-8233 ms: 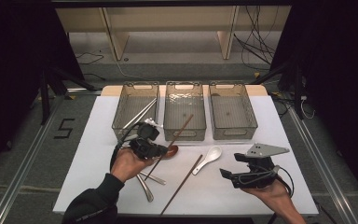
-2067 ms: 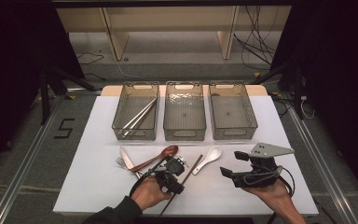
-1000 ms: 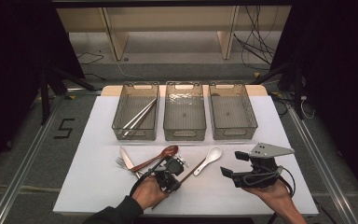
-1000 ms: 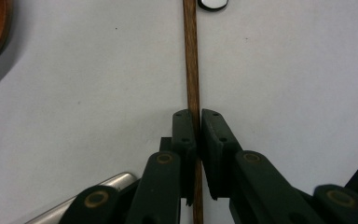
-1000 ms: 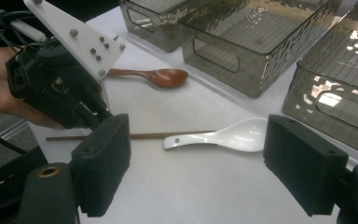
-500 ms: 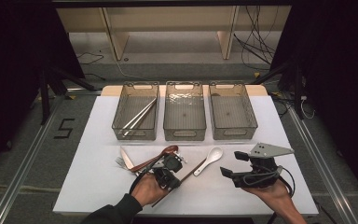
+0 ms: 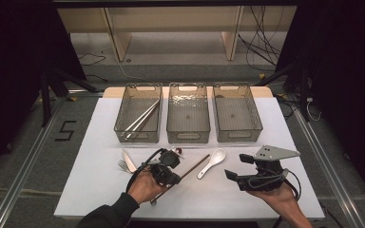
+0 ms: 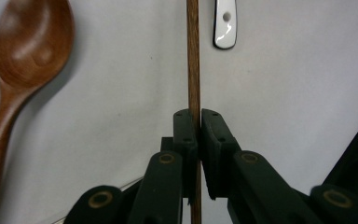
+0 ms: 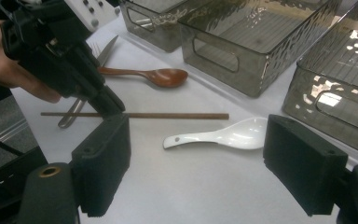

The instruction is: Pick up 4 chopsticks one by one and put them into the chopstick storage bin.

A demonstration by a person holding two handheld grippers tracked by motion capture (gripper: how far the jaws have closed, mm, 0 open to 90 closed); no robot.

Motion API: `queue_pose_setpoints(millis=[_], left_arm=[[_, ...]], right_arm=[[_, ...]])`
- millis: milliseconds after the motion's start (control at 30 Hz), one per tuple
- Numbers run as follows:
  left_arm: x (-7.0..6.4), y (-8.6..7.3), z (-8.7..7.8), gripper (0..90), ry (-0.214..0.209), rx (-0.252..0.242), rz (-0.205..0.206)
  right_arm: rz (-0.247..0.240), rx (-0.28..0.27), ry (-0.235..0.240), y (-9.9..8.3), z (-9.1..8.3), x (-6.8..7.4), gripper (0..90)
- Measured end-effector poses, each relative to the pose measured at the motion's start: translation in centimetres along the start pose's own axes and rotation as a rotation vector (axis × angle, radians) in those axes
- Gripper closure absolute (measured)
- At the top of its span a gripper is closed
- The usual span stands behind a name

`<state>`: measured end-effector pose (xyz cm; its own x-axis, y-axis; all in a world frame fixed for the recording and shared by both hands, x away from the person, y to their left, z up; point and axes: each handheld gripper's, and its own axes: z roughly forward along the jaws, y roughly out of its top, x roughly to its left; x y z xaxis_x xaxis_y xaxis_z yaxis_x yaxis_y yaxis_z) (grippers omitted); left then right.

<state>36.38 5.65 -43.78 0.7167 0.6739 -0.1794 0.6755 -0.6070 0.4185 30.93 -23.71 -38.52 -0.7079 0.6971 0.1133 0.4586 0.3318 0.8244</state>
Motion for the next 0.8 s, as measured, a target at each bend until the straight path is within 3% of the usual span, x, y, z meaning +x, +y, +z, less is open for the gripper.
queue_pose_setpoints(millis=[300, 633, 800], left_arm=[[0.5, 0.5, -2.9, 84.6, -0.034, -0.087, 0.014], [2.9, 0.8, -6.1, 84.6, -0.045, -0.186, -0.044], [4.7, 0.9, -7.7, 84.6, -0.014, -0.235, -0.077]], right_arm=[[0.004, -0.002, 0.001, 0.0, 0.0, 0.0, 23.8], [0.008, -0.010, -0.003, 0.0, -0.1, -0.2, 23.6], [0.010, -0.009, -0.002, 0.0, -0.1, -0.2, 23.6]])
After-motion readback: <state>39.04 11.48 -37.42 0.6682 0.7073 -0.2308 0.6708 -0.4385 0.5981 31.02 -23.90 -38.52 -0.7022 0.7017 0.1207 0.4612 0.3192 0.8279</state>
